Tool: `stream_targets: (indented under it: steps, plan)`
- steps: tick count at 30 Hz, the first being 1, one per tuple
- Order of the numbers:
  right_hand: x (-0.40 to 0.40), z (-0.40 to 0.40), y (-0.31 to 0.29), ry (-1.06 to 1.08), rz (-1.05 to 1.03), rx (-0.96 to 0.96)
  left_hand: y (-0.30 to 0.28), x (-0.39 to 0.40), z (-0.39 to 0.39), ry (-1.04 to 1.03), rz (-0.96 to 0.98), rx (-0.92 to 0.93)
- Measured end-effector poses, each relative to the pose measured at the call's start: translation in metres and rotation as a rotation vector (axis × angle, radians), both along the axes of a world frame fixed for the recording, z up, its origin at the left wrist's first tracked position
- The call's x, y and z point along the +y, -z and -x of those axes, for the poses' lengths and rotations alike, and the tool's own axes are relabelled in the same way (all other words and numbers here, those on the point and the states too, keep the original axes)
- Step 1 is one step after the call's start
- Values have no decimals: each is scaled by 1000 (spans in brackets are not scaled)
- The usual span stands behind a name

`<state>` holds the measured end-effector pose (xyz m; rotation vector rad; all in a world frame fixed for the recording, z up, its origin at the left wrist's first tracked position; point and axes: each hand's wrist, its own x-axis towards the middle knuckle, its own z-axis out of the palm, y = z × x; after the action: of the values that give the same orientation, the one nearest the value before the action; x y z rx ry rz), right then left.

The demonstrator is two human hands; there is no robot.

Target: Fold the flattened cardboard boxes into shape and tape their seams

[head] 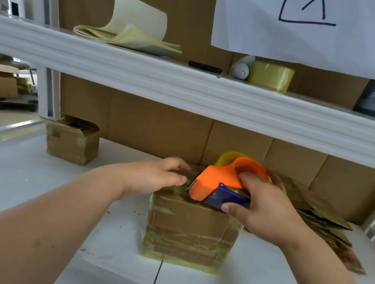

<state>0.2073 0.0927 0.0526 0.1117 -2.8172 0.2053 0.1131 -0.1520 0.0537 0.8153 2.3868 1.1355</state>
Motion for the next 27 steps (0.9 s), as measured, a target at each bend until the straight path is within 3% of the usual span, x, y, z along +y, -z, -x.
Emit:
stream_targets:
  steps: [5,7,19,27]
  plan:
    - [-5,5,-5,-21,-43,-6,-5,10,-2,-55,107,287]
    - [-7,6,-7,-27,-71,-13,-5,12,-2,-76,117,322]
    - [-7,13,-15,-147,-58,-33,-2,-2,2,-86,-13,205]
    - [-8,22,-21,-114,40,122,2,-7,7,-105,-64,126]
